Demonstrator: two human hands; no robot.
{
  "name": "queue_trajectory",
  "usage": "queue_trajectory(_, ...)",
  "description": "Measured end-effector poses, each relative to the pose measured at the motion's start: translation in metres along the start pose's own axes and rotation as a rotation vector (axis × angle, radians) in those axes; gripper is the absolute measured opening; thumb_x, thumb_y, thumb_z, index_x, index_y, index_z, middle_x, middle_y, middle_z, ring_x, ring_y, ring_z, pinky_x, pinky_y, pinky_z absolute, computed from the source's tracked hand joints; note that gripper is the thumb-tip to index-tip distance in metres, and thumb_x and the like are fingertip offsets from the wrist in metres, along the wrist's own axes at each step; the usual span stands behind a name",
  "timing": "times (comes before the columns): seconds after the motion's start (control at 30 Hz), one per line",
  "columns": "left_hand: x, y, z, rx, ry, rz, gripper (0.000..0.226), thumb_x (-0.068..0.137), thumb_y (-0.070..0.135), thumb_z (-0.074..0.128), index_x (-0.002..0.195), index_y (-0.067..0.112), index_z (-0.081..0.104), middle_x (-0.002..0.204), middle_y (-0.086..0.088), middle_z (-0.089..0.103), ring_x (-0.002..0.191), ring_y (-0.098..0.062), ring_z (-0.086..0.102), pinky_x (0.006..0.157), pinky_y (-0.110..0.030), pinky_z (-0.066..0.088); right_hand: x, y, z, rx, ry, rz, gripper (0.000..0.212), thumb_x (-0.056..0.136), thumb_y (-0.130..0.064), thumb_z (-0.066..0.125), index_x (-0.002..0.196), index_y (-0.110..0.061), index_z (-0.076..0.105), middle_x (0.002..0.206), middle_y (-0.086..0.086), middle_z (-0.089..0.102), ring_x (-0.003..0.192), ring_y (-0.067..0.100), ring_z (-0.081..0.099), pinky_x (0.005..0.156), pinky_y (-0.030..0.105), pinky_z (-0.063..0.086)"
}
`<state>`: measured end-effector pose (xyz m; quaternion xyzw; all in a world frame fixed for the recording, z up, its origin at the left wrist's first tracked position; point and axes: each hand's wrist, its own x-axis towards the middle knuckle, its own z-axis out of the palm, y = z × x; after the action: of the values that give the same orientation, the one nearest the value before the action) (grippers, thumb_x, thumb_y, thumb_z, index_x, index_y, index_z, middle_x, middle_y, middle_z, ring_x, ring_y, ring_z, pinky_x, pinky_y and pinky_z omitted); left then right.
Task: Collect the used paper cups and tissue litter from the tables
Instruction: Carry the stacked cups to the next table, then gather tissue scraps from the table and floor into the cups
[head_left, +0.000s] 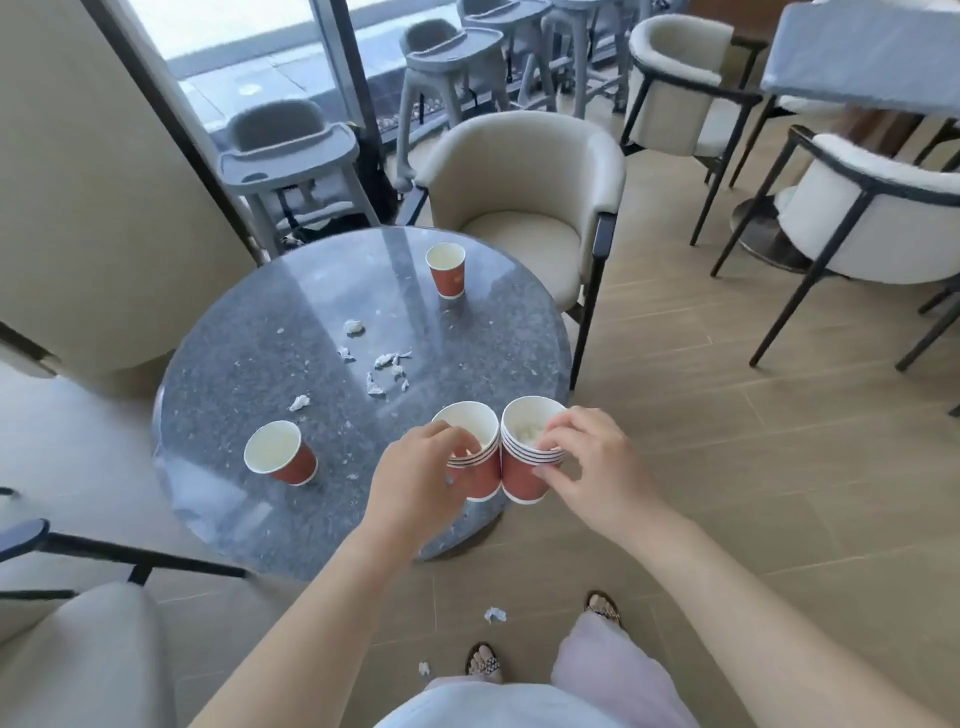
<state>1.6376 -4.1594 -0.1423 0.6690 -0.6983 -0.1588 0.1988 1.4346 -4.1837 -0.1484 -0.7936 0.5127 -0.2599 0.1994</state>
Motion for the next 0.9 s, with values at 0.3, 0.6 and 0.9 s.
queue_trajectory(0.3, 0.056, 0.009, 0.021, 0.058, 0.088, -0.252, 0.019, 0.075, 0.026, 0.069, 0.091, 0.016, 0.066, 0.089, 0.001, 0.065, 0.086, -0.024, 0.059, 0.073, -0.038, 0.047, 0.1, 0.055, -0.003, 0.012, -0.231, -0.247, 0.02, 0.073, -0.025, 0.075, 0.088, -0.016, 0.065, 0.095, -0.005, 0.06, 0.096, 0.018, 0.053, 0.077, 0.032, 0.048)
queue_trajectory(0.6, 0.102, 0.003, 0.053, 0.294, -0.043, -0.486, 0.018, 0.079, 0.025, 0.059, 0.096, 0.02, 0.062, 0.104, 0.002, 0.062, 0.096, -0.026, 0.058, 0.076, -0.034, 0.045, 0.164, 0.101, 0.012, -0.003, -0.494, -0.39, 0.017, 0.078, -0.025, 0.07, 0.089, -0.014, 0.064, 0.107, -0.003, 0.057, 0.106, 0.019, 0.047, 0.079, 0.037, 0.048)
queue_trajectory(0.9, 0.105, 0.007, 0.078, 0.375, -0.115, -0.646, 0.02, 0.083, 0.032, 0.058, 0.101, 0.023, 0.059, 0.107, 0.002, 0.062, 0.102, -0.024, 0.058, 0.078, -0.033, 0.041, 0.189, 0.105, 0.044, -0.039, -0.681, -0.433, 0.013, 0.081, -0.019, 0.065, 0.09, -0.01, 0.061, 0.11, 0.0, 0.053, 0.107, 0.021, 0.043, 0.078, 0.036, 0.045)
